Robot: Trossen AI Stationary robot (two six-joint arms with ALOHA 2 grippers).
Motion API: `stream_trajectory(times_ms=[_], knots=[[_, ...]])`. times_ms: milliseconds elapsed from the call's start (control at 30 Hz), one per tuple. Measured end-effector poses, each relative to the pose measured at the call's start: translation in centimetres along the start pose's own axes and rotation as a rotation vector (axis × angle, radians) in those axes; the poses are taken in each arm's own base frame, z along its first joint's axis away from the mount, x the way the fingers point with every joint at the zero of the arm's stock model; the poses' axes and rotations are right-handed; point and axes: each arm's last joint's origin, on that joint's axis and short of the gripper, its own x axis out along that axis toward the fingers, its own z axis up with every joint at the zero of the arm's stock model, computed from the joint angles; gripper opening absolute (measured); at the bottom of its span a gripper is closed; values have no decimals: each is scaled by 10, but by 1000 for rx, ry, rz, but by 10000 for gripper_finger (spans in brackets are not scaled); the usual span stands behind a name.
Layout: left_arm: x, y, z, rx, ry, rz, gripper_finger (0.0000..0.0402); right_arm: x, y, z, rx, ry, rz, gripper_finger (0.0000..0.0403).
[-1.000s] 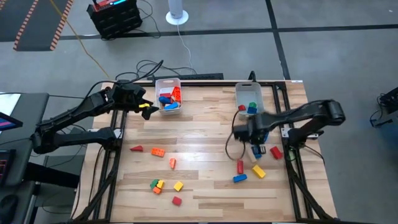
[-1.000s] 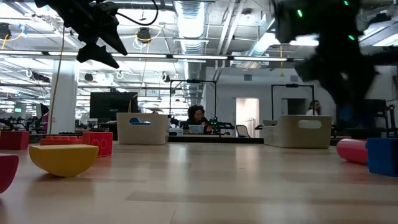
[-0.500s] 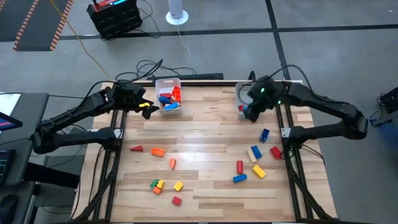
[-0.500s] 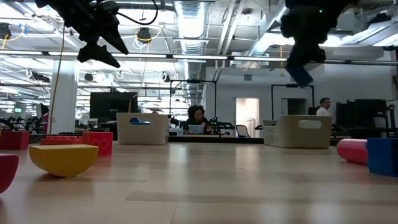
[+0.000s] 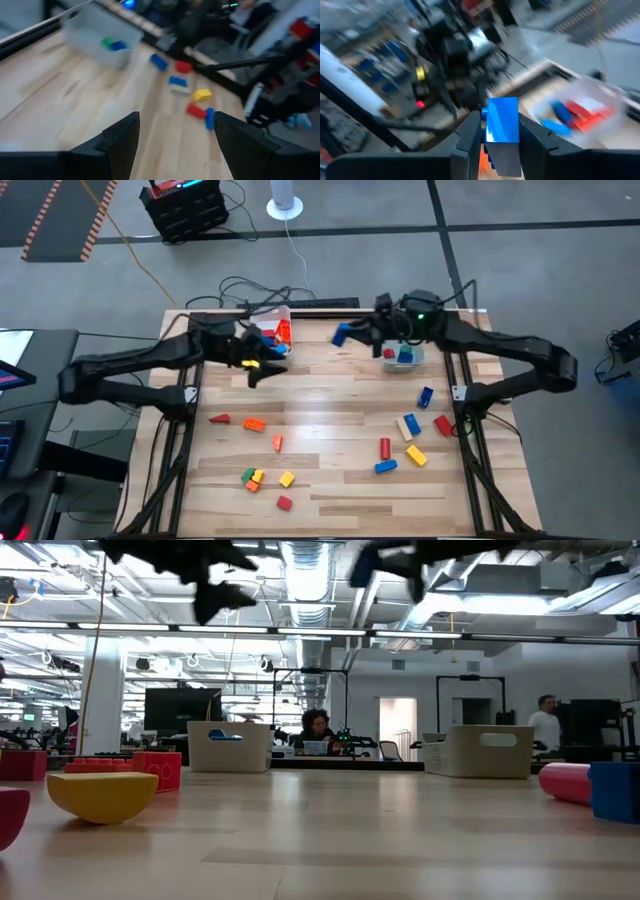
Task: Sort blocks by size
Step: Put the blue rectangle game piece into the white bin
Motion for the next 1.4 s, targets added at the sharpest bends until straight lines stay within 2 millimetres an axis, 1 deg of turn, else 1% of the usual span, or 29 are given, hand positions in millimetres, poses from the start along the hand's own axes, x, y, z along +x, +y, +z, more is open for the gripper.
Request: stream_trajectory(times_ms=[133,267,333,433,500,767,867,1100,1167,1233,1400], knots=[[25,-9,-1,43,-25,-91,247,29,7,-8,-3,-76,107,124],[39,-16,-1,69,-58,-151,247,47,13,-17,3,-99,159,124],[41,-19,0,85,-85,-159,247,53,16,-21,7,-89,162,124],[41,-19,3,97,-139,-106,247,60,22,-21,-2,-84,177,124],[41,-19,5,111,-174,-67,247,64,27,-19,-14,-87,190,124],[38,-22,16,140,-303,-42,243,80,33,-13,-29,-95,207,124],[37,-22,18,139,-330,-37,214,84,32,-14,-32,-93,198,124],[37,-23,18,128,-332,-53,92,84,32,-13,-36,-94,200,125],[37,-24,18,128,-333,-56,88,84,32,-13,-23,-94,206,132],[37,-23,18,129,-332,-46,88,84,32,-14,-3,-88,199,149],[38,-21,16,117,-314,-29,88,82,29,-14,29,-53,183,214]])
